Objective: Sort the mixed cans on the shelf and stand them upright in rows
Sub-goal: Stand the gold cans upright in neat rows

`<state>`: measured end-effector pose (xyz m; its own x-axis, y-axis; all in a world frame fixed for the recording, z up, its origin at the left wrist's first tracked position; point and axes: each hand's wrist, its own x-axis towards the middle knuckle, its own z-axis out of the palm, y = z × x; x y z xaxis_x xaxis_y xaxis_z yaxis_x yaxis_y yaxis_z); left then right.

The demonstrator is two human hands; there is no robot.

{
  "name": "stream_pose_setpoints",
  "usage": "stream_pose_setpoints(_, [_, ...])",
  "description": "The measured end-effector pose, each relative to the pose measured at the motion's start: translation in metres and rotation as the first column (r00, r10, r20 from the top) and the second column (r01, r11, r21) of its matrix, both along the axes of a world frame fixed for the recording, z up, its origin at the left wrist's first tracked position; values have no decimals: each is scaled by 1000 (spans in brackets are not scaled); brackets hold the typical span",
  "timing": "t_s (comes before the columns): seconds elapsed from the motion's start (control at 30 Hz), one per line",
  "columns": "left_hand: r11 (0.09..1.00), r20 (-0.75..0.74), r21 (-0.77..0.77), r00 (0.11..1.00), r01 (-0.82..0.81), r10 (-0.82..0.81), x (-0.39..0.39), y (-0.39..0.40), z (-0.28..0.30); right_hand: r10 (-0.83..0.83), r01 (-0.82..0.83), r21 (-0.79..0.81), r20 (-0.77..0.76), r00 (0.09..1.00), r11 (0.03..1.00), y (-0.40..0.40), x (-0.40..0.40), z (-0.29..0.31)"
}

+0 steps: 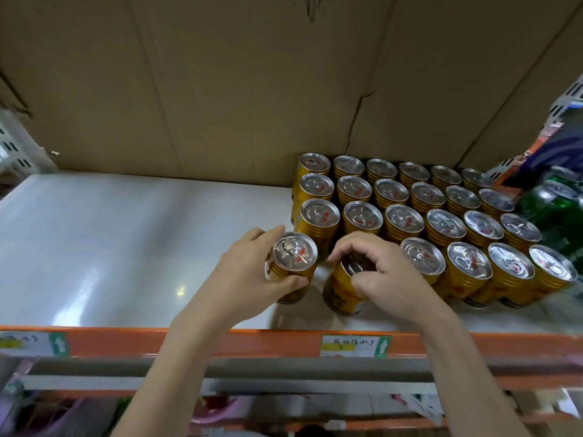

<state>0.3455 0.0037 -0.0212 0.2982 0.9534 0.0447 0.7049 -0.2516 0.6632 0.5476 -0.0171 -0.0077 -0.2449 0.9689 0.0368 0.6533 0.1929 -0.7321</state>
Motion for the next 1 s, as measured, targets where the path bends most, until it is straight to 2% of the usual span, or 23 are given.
stream_pose_setpoints(0.2, [1000, 24, 28, 1000, -11, 10, -1, -2, 0, -13, 7, 136, 46, 999, 991, 1, 0, -3])
stream_pose_setpoints(0.33, [999, 27, 25, 999, -23, 22, 1, -2, 0, -131, 76, 260, 200, 971, 962, -5, 4, -10])
stream_pose_setpoints(0.5, [998, 41, 24, 997, -60, 59, 7, -7, -1, -306, 189, 319, 370, 877, 929, -22, 13, -11])
stream_pose_setpoints(0.6, [999, 47, 28, 998, -41, 40, 14, -12, -1, -301, 198, 280, 394, 869, 939, -23, 12, -9])
stream_pose_setpoints(0.77, [999, 101, 19, 994, -31, 29, 30, -20, -4, -197, 133, 196, 358, 913, 972, -16, 17, -2])
stream_pose_setpoints(1.0, [1000, 135, 3, 991, -18, 17, 46, -16, -13, -201, 127, 217, 363, 910, 968, -11, 30, -7])
